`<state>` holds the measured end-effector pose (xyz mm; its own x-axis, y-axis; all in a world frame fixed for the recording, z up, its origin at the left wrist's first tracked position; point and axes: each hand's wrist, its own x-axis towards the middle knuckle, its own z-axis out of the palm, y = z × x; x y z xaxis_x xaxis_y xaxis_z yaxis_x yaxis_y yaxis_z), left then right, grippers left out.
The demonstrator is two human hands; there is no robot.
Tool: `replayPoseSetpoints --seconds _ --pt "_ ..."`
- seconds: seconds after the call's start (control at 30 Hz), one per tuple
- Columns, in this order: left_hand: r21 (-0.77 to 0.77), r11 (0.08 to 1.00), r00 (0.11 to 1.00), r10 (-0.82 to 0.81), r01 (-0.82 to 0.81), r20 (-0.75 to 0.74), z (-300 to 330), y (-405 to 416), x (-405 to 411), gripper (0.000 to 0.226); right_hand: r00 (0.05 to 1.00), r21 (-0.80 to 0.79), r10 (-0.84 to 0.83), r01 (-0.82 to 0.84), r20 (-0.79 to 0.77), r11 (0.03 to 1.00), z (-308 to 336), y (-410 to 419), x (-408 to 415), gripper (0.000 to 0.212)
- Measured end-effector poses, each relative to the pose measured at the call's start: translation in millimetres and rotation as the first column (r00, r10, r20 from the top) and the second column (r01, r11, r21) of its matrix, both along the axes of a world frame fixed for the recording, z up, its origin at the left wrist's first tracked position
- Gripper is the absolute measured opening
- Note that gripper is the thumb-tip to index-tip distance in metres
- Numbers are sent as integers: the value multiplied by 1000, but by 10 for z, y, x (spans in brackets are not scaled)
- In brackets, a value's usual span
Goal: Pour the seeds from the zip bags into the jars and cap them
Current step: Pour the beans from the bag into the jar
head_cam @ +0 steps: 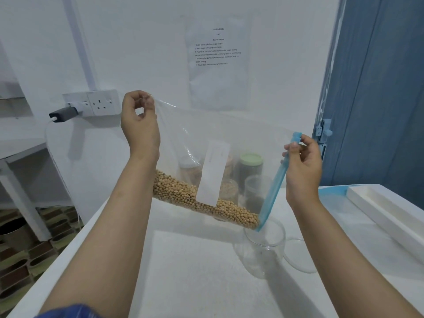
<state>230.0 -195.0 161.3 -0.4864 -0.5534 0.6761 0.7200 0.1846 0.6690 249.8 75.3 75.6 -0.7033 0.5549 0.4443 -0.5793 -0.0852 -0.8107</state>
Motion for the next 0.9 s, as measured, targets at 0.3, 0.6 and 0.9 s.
replayPoseSetpoints --seconds 0.3,0.6,0.9 --pt "8 1000 1000 1 -1 -7 39 11 47 20 1000 19 -5 5 -7 1000 23 15 14 18" --pt "-4 1000 1000 -19 19 5 79 86 64 19 999 18 -35 35 11 999 9 66 14 14" --pt "-29 999 999 -29 29 17 63 158 53 19 999 -3 -35 35 36 999 -95 115 8 18"
